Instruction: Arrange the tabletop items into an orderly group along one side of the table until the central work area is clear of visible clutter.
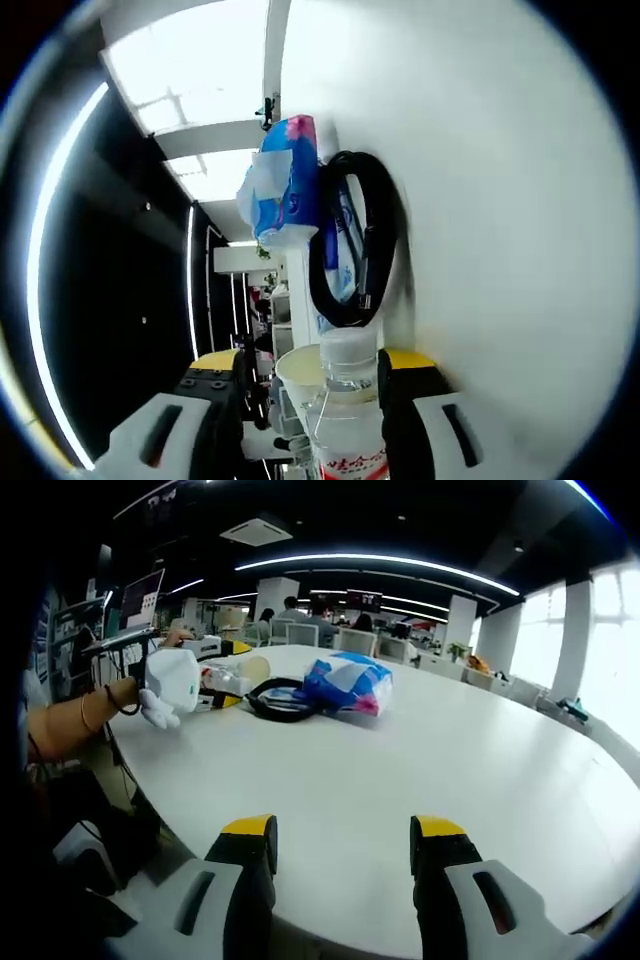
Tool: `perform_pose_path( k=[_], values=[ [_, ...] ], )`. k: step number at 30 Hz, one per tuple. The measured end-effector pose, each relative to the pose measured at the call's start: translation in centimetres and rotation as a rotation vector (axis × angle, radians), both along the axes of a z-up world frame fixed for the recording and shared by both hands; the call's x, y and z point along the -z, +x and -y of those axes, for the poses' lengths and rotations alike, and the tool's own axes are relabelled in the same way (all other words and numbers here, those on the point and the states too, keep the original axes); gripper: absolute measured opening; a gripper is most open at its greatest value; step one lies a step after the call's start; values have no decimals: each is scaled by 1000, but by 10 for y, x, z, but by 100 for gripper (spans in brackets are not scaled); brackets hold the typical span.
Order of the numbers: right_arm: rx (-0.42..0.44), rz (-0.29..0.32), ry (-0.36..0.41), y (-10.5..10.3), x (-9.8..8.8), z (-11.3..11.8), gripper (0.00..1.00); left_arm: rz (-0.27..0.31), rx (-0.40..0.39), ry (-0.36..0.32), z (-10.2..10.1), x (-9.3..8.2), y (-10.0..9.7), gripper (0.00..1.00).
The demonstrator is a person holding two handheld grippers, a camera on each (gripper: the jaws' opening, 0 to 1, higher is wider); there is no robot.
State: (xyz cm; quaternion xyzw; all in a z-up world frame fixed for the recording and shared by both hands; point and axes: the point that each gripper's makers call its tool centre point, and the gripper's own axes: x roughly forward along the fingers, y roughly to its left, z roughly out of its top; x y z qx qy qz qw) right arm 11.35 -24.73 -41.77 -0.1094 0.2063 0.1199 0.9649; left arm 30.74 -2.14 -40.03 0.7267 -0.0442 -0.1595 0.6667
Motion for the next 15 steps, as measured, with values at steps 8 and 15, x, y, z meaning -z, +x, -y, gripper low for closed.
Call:
perform_pose_path(
  k=[8,15],
  values=[
    [11,1,4,0,0,3,51,-134,-32,-27,-3,23,-1,22],
    [7,-2,4,-1,1,0,50,-119,-25,-17,-4,20,0,22]
  ],
)
